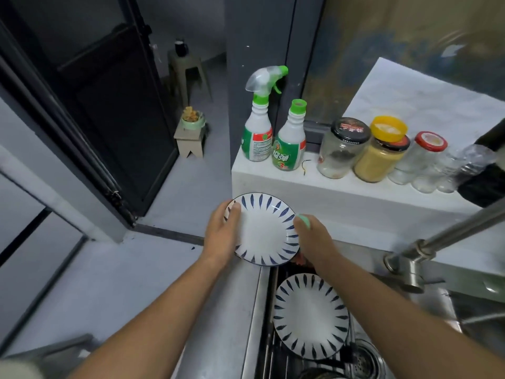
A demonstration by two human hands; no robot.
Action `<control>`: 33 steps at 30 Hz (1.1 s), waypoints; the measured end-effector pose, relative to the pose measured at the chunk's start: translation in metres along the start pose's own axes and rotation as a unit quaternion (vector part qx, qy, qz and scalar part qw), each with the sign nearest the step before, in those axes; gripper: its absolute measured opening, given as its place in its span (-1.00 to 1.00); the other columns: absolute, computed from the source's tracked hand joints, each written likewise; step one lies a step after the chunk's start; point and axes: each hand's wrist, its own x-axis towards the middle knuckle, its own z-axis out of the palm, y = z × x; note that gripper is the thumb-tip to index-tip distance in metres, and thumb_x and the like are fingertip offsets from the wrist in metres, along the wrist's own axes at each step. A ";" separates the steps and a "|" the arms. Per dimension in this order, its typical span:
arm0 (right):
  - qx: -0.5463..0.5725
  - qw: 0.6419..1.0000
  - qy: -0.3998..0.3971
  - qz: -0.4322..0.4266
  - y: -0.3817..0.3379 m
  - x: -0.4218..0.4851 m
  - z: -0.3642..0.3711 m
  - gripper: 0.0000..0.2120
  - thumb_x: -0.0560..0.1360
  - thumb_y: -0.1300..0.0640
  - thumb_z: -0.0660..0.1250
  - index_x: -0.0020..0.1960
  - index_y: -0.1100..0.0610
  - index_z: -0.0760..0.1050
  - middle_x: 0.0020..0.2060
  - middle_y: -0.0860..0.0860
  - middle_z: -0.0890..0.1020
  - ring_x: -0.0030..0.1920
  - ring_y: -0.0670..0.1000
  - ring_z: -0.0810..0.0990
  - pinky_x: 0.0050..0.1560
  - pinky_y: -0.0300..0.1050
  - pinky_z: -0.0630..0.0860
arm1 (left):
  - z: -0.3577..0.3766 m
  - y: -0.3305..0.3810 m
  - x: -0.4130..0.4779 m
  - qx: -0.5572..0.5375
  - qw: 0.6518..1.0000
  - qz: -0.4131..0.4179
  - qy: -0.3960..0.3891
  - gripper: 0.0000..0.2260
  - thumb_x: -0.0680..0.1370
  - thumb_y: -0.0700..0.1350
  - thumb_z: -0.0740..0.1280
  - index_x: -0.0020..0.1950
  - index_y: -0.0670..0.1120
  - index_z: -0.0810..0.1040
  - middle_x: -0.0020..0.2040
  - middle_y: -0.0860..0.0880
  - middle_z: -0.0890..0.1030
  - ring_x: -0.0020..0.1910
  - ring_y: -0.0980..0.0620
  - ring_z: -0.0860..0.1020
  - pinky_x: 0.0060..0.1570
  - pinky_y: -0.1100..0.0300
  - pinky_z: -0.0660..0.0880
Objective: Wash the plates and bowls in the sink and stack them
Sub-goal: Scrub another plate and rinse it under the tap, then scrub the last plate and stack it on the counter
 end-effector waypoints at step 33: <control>-0.040 0.994 0.089 0.041 0.028 0.084 0.033 -0.66 0.65 0.02 0.11 0.21 0.22 0.51 0.10 0.21 0.58 0.07 0.22 0.56 0.13 0.09 0.53 | 0.016 -0.064 0.059 0.068 0.995 -0.046 0.057 -0.57 0.61 0.28 0.07 0.33 0.13 0.51 0.25 -0.04 0.55 0.28 -0.05 0.49 0.40 -0.14 0.40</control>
